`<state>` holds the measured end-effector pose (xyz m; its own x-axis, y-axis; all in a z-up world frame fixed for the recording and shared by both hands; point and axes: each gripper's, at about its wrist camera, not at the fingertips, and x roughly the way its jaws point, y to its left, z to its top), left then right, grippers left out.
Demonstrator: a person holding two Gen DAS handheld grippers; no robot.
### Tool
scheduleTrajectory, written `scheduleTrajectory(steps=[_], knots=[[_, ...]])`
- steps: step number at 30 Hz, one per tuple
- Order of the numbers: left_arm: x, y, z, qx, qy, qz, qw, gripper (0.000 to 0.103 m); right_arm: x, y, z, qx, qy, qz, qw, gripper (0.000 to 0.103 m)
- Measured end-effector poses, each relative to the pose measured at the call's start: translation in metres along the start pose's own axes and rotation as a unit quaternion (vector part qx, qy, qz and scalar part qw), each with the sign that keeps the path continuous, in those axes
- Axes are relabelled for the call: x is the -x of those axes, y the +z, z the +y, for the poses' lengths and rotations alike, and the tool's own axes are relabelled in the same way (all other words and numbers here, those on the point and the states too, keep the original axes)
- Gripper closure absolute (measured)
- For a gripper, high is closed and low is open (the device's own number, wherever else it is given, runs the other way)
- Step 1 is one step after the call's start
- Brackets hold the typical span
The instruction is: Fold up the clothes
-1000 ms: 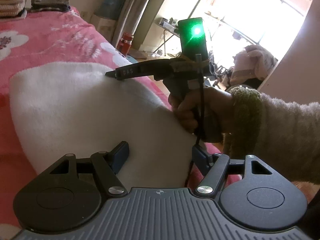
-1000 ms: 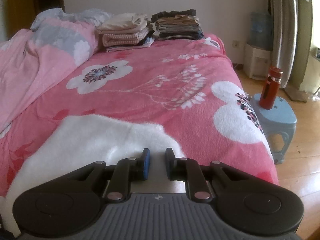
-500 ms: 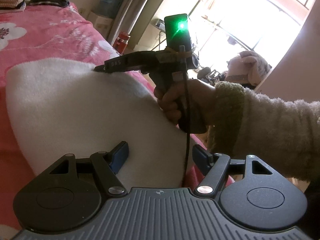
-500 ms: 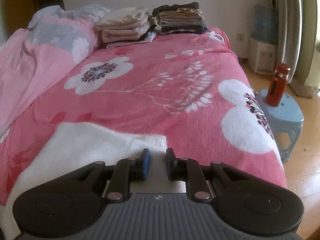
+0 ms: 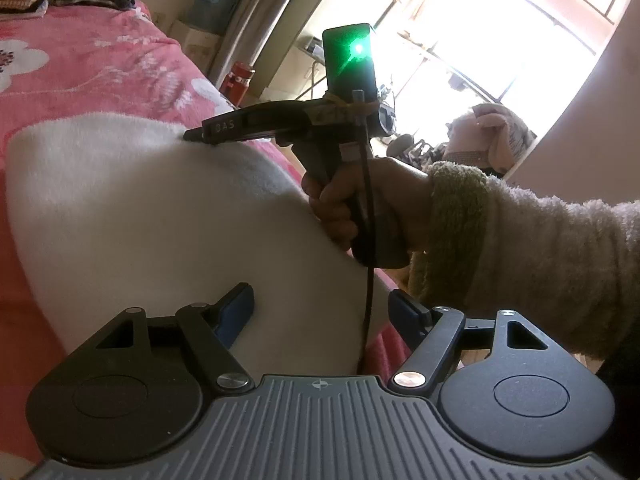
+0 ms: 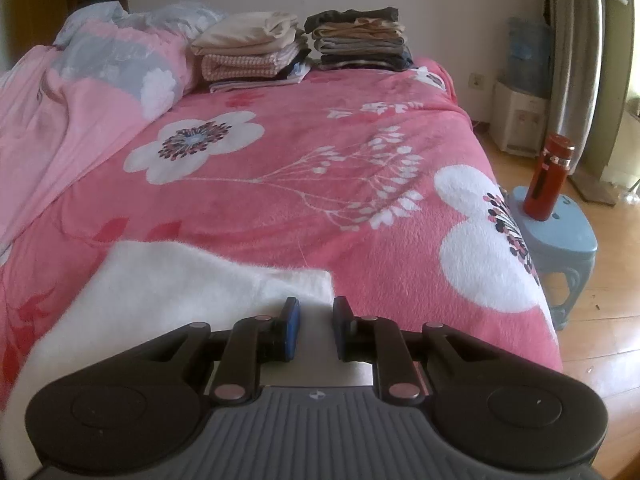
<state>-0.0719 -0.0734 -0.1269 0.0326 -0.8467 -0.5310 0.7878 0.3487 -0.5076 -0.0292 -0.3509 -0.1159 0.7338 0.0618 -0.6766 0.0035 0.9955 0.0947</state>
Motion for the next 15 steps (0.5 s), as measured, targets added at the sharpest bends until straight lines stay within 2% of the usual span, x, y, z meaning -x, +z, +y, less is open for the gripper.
scheduleTrajectory(steps=[15], knots=[[0.0015, 0.0005, 0.0051, 0.008, -0.016, -0.005, 0.9998, 0.029, -0.0006, -0.0005, -0.0005, -0.001, -0.001, 0.0, 1.0, 0.084]])
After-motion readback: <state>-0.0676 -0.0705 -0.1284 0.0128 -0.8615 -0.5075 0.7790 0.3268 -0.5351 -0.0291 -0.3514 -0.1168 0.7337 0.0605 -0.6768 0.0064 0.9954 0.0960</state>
